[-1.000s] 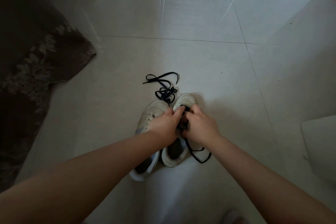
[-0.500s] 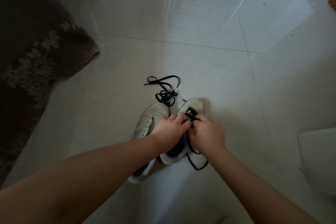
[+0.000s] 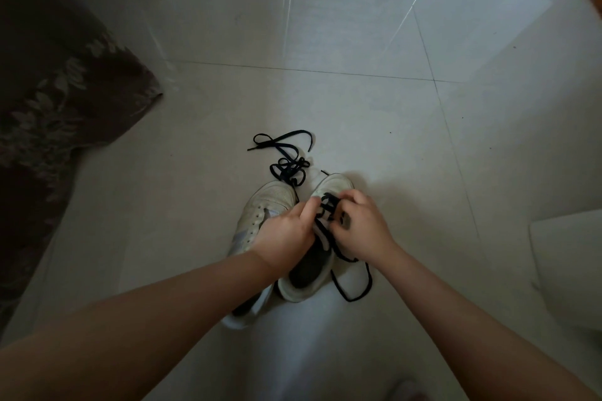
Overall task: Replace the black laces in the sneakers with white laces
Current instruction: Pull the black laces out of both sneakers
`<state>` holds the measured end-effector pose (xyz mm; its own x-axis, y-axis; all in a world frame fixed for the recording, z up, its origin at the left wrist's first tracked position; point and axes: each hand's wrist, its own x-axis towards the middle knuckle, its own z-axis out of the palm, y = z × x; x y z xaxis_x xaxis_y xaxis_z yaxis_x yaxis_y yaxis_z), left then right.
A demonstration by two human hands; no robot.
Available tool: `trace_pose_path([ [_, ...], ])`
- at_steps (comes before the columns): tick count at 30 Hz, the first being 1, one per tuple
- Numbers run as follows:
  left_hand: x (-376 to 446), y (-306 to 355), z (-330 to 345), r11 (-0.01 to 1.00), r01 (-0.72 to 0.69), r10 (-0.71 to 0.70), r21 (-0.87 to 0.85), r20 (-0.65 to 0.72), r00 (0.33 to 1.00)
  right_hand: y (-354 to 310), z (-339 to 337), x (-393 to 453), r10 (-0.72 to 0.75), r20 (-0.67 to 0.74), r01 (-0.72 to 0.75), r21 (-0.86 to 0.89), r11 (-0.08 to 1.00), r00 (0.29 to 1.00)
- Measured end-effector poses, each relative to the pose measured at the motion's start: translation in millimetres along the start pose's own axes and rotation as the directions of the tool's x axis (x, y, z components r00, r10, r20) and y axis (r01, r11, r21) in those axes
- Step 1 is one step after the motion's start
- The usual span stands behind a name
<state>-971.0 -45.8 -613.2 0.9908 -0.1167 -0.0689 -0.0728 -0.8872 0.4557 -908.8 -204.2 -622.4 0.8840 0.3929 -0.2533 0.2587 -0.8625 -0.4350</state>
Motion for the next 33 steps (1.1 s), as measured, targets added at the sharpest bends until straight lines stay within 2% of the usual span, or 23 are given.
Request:
trace_pose_path([
  [2,0,0,3,0.995,0.094,-0.095,0.02,0.082,0.992,2,-5,4,0.086,0.056,-0.097,0.25,0.963,0.995],
  [4,-1,-4,5,0.999,0.05,-0.05,-0.003,0.071,0.996,0,-14,7,0.144,0.18,-0.217,0.508,0.833,0.973],
  [5,-1,-5,3,1.0,0.007,-0.006,-0.022,0.051,0.999,-3,-18,7,0.136,0.237,-0.253,0.581,0.774,0.962],
  [6,-1,-6,2,0.998,-0.043,0.045,-0.043,0.038,0.998,-5,-20,6,0.105,0.268,-0.25,0.591,0.767,0.958],
  [7,0,-7,2,0.994,-0.103,0.104,-0.03,0.029,0.994,-6,-20,6,0.076,0.266,-0.215,0.546,0.81,0.961],
  [10,-2,-8,3,0.985,-0.17,0.171,-0.021,0.021,0.985,-1,-16,2,0.054,0.147,-0.11,0.4,0.91,0.988],
  [13,-2,-6,3,0.994,-0.078,0.081,-0.072,0.037,0.996,8,-13,-3,0.011,0.088,-0.041,0.348,0.937,0.996],
  [15,-1,-4,5,0.998,-0.028,0.029,-0.048,0.028,0.999,11,-10,-6,-0.029,0.063,0.008,0.309,0.951,0.998],
  [18,-2,-3,3,0.998,-0.045,0.045,-0.053,0.006,0.999,10,-5,-7,-0.055,0.03,0.046,0.247,0.968,0.998],
  [20,-2,-4,2,0.995,-0.072,0.076,-0.072,0.052,0.996,9,-4,-6,-0.085,0.015,0.08,0.232,0.969,0.996],
  [22,-2,-5,2,0.995,-0.084,0.087,-0.046,0.081,0.993,5,-5,-6,-0.036,0.033,0.023,0.324,0.946,0.999],
  [25,-2,-6,4,0.994,-0.108,0.11,-0.032,0.04,0.993,1,-16,-5,0.131,0.102,-0.165,0.542,0.824,0.986],
  [26,-2,-7,5,0.996,-0.08,0.081,-0.036,0.04,0.996,3,-21,-5,0.196,0.116,-0.225,0.613,0.757,0.974],
  [28,-3,-10,7,0.998,-0.051,0.052,-0.026,0.02,0.998,12,-30,-9,0.309,0.16,-0.315,0.769,0.556,0.937],
  [30,-4,-12,8,0.997,-0.069,0.07,-0.043,0.012,0.997,22,-37,-13,0.397,0.211,-0.349,0.882,0.317,0.893],
  [31,-4,-11,8,0.996,-0.082,0.083,-0.046,0.015,0.996,27,-40,-14,0.435,0.223,-0.355,0.902,0.248,0.872],
  [33,-3,-10,11,0.993,-0.118,0.118,-0.022,-0.009,0.993,28,-41,-16,0.464,0.249,-0.367,0.912,0.182,0.85],
])
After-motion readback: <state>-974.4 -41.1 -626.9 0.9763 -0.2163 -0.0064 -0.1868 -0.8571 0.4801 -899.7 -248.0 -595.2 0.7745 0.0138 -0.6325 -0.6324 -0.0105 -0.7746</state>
